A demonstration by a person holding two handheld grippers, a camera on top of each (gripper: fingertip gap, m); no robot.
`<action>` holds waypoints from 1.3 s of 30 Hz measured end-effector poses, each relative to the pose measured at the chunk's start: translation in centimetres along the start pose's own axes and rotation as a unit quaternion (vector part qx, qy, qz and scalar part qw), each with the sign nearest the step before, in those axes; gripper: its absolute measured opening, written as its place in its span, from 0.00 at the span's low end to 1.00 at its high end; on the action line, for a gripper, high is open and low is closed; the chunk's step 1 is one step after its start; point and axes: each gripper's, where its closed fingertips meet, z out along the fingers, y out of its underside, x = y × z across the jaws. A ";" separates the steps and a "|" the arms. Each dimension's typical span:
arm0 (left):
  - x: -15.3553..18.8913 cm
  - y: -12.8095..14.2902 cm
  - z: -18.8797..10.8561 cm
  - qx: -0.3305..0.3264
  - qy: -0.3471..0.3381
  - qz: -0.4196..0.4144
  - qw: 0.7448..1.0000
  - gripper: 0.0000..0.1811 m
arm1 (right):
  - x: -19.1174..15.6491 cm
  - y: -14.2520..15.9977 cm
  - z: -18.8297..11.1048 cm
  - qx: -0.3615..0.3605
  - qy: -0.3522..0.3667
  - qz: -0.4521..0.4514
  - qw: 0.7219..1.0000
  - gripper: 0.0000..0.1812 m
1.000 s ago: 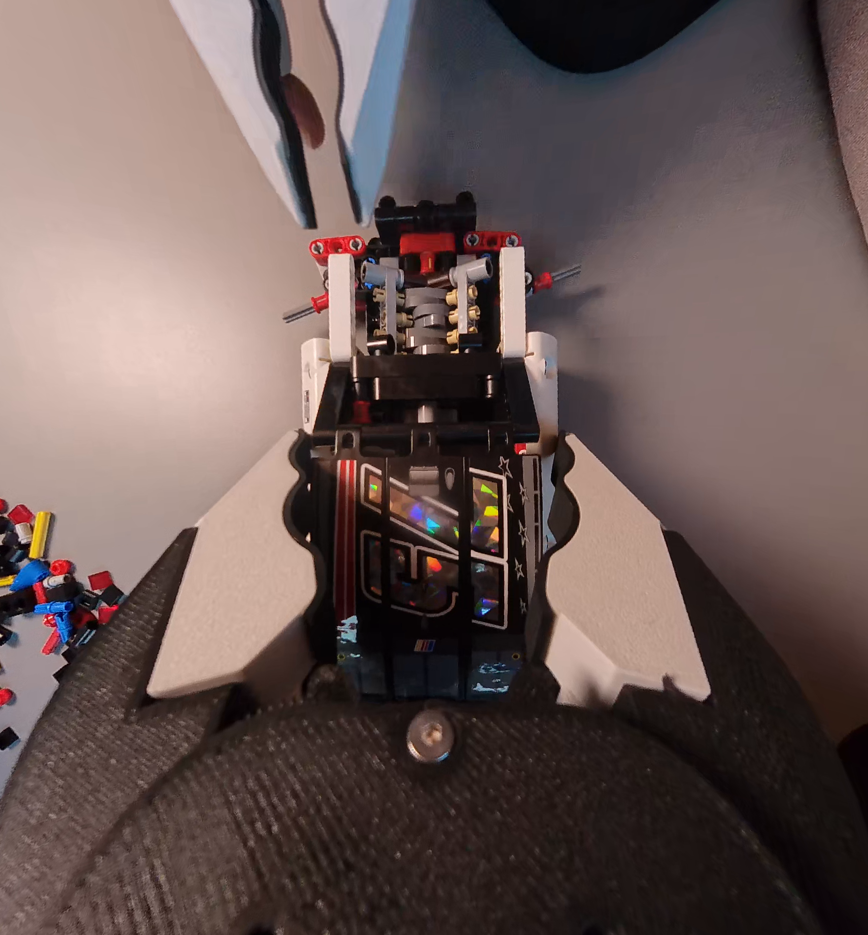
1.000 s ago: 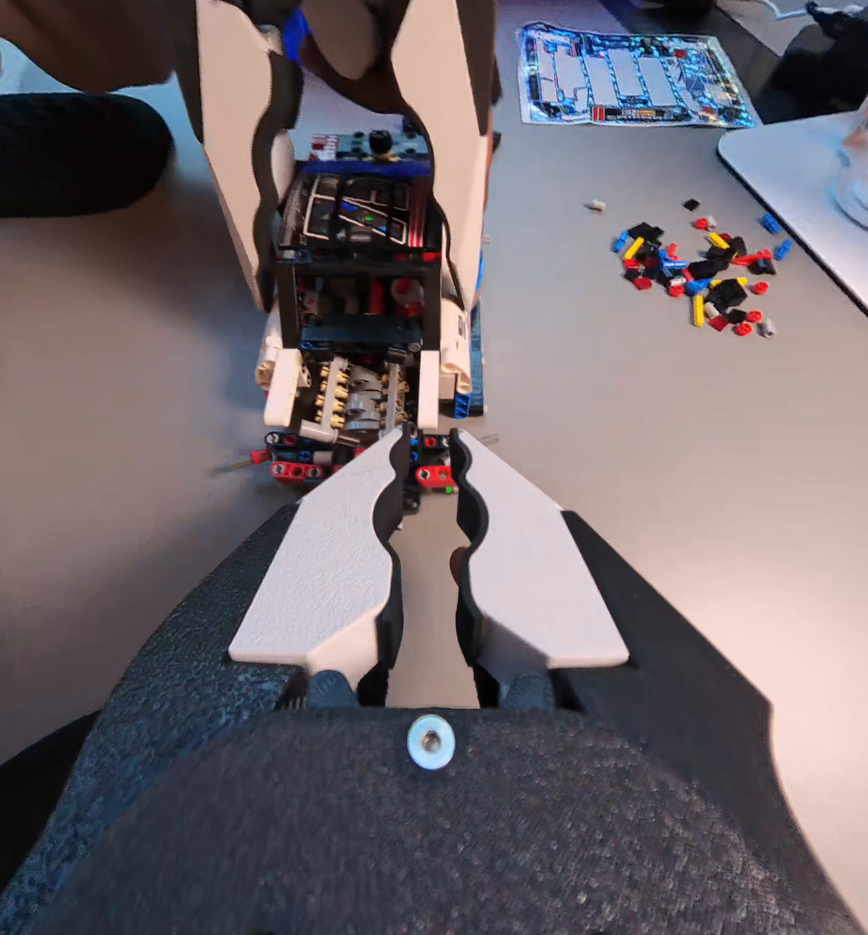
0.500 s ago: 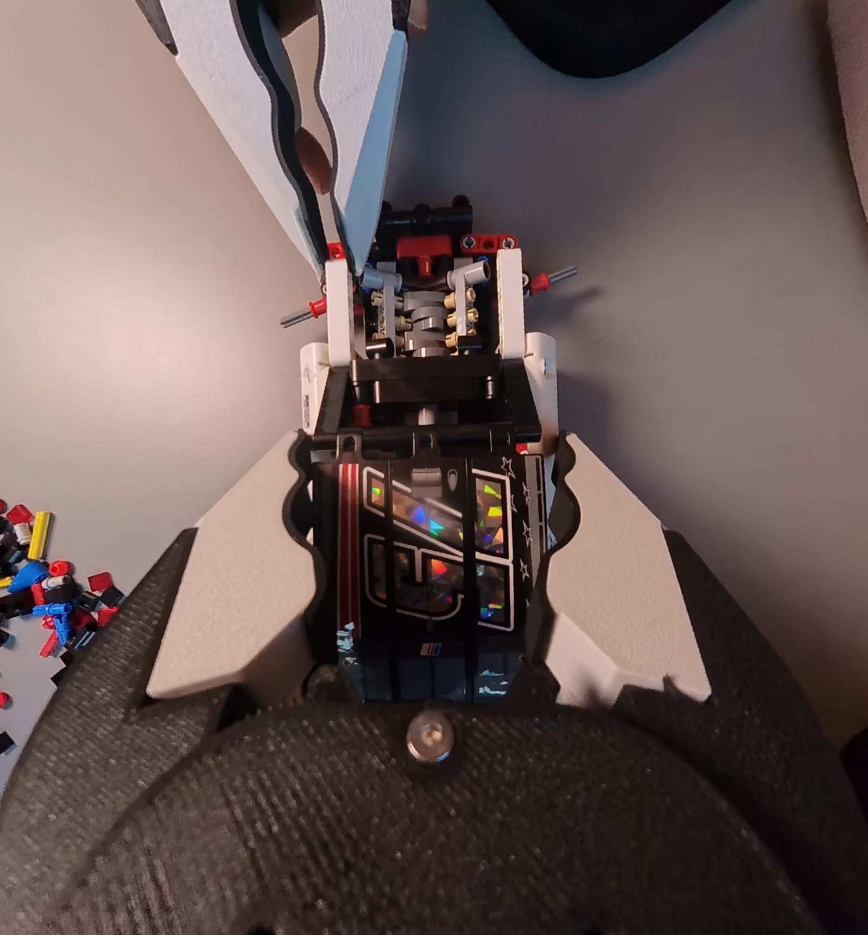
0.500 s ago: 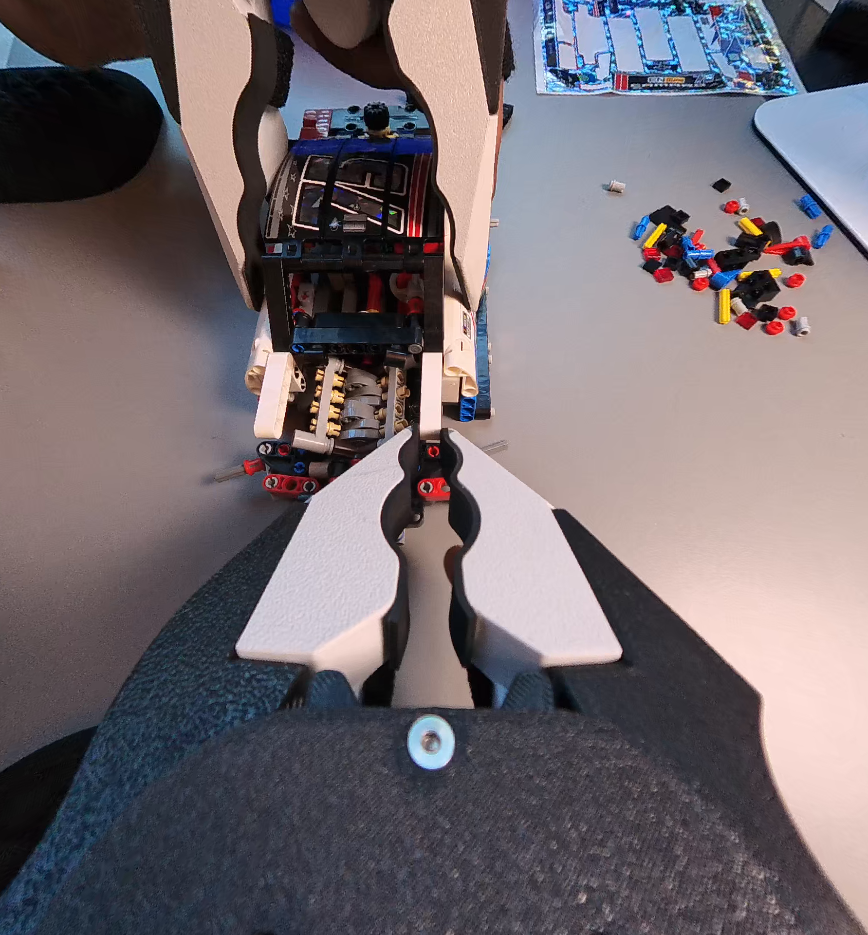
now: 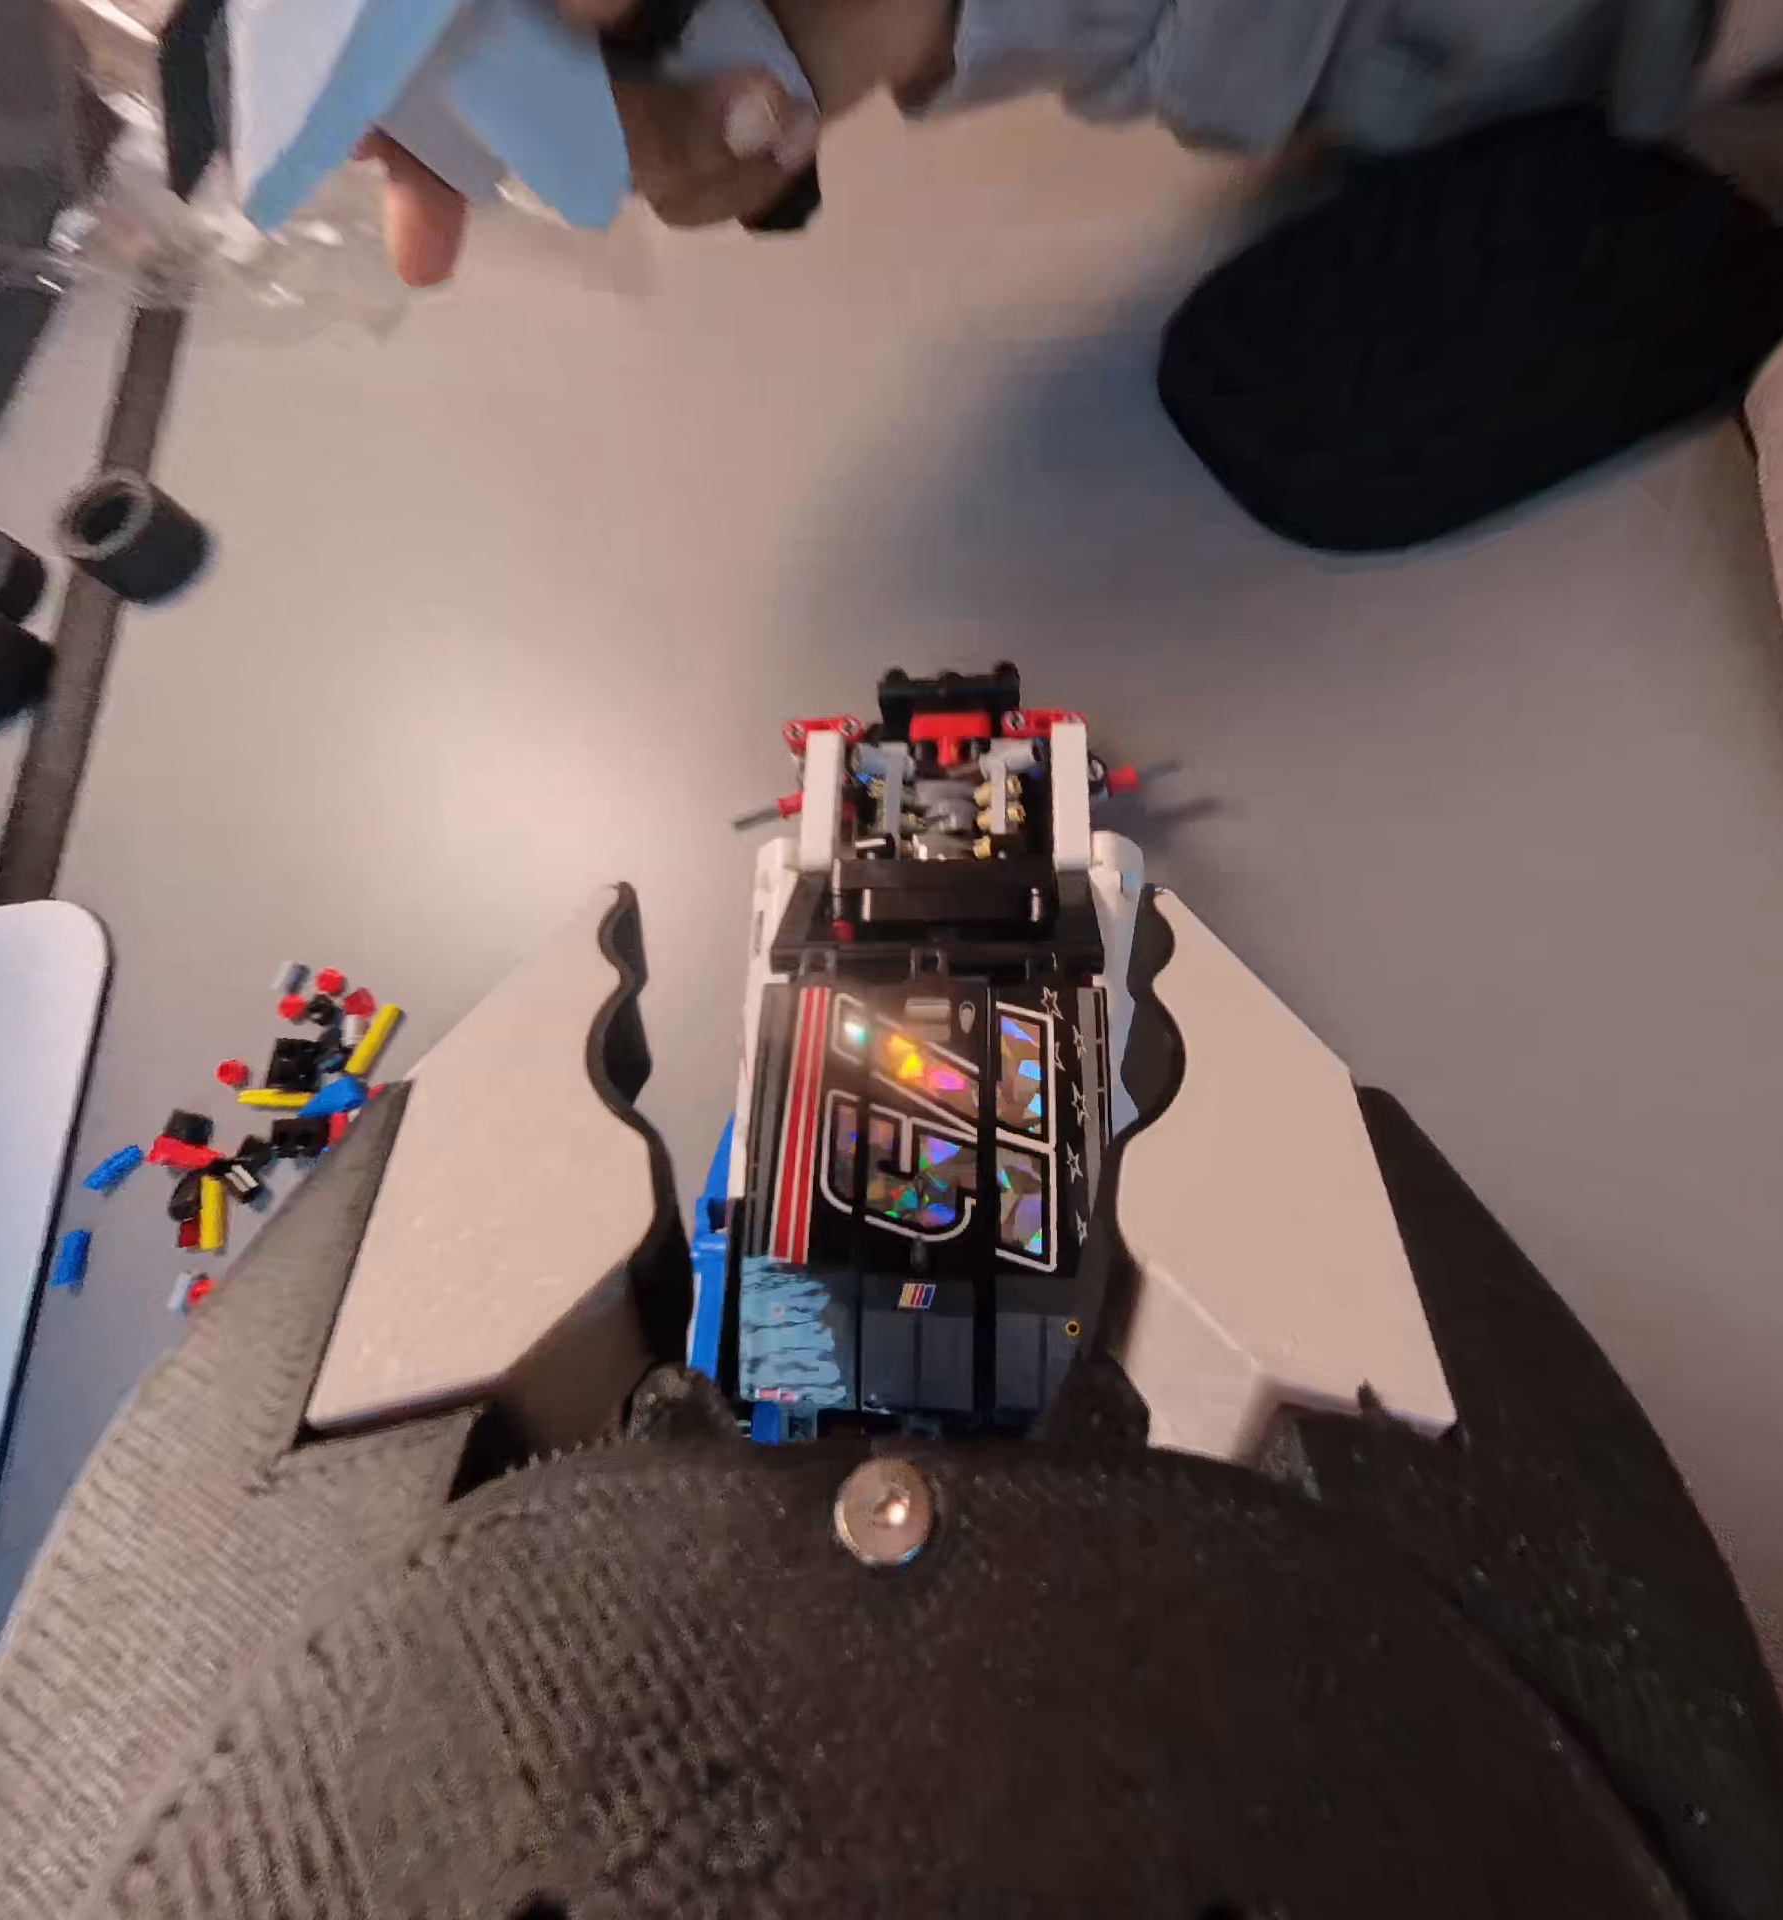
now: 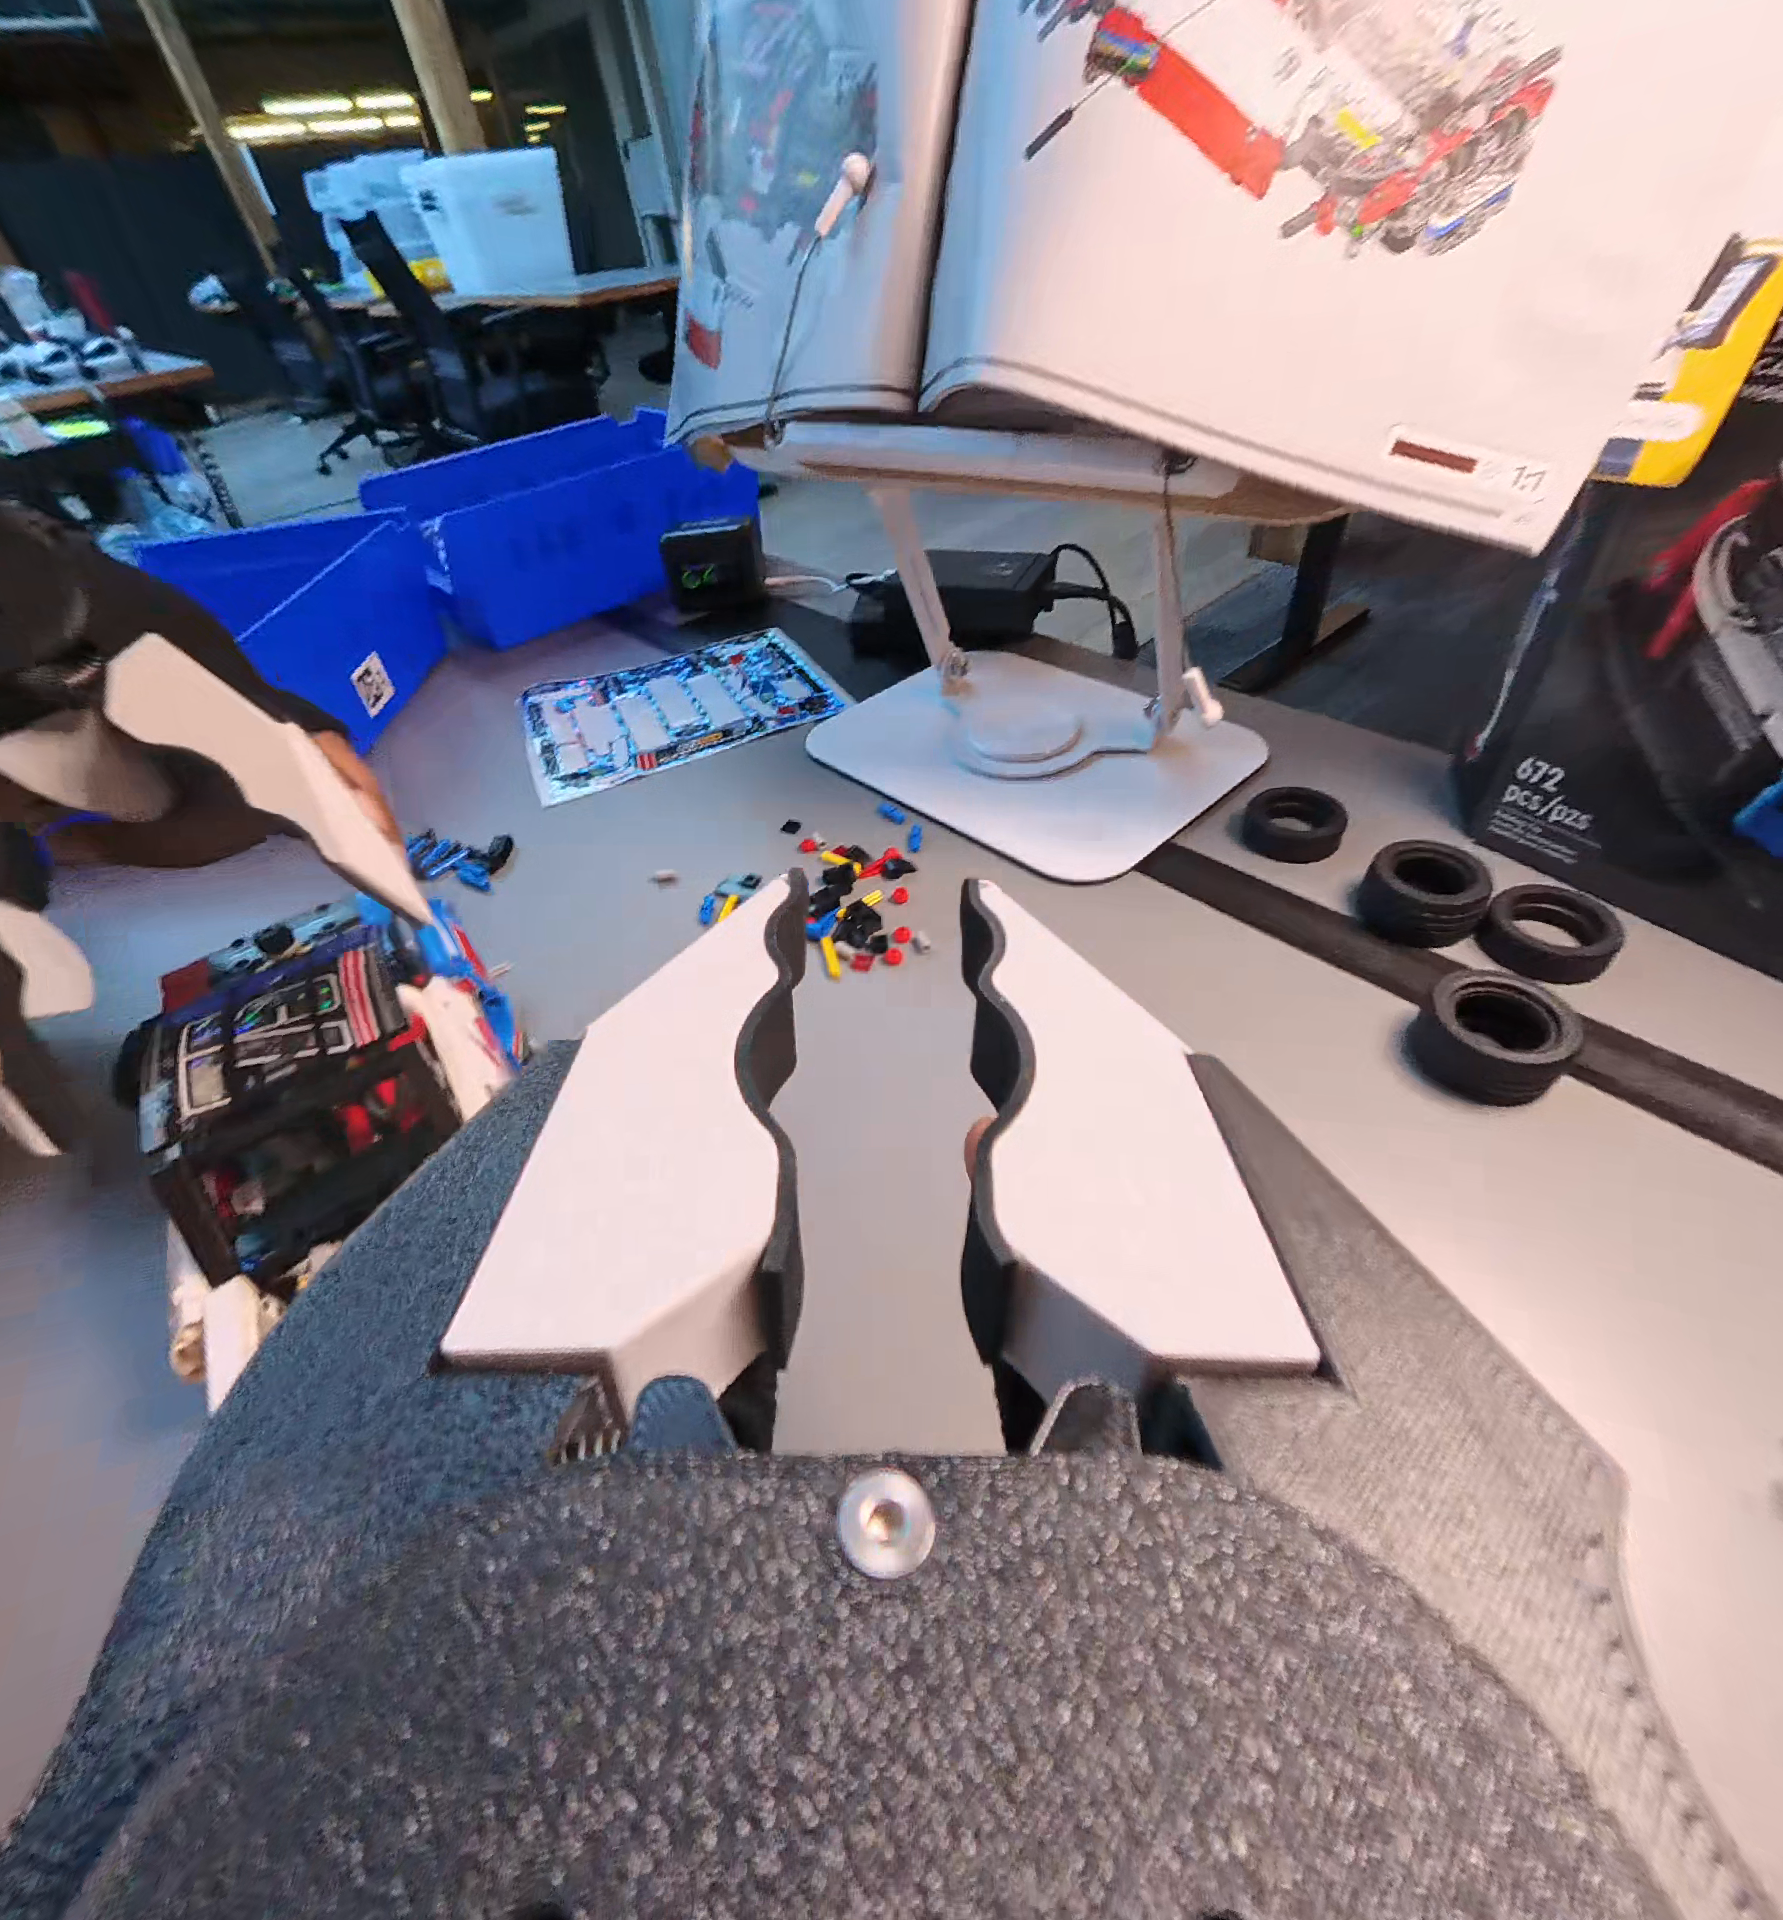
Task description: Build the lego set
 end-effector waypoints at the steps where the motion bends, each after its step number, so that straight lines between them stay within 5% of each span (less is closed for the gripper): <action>1: -0.7 -0.9 -1.1 0.039 -0.026 -0.014 0.999 0.51 | 0.7 -0.7 0.5 0.007 0.012 0.000 1.000 0.15; 5: -5.2 -2.0 -6.2 0.189 -0.172 -0.102 0.961 0.45 | 3.6 -3.5 3.4 0.034 0.057 -0.005 0.998 0.15; 10: -9.7 1.7 -11.3 0.278 -0.306 -0.212 0.886 0.38 | 9.0 -6.9 8.7 0.041 0.138 -0.039 0.989 0.21; 15: -11.2 3.9 -12.6 0.259 -0.357 -0.211 0.872 0.37 | 13.7 -10.3 14.1 0.024 0.215 -0.078 0.973 0.41; 20: -11.0 5.4 -11.7 0.223 -0.369 -0.192 0.881 0.36 | 14.2 -10.9 17.1 0.035 0.184 0.041 0.982 0.57; 25: -11.9 5.7 -11.2 0.219 -0.374 -0.191 0.881 0.34 | 12.4 -10.1 17.3 0.064 0.141 0.048 0.987 0.56; 30: -15.3 4.0 -11.5 0.200 -0.413 -0.178 0.871 0.30 | 9.5 -10.1 18.1 0.040 0.101 -0.015 0.994 0.13; 35: -23.8 0.7 -15.1 0.143 -0.510 -0.125 0.839 0.20 | 9.5 -11.2 17.6 0.039 0.132 -0.053 0.989 0.27; 39: -31.0 1.7 -14.8 0.031 -0.523 -0.130 0.842 0.21 | 10.1 -10.8 17.5 0.024 0.141 -0.029 0.989 0.42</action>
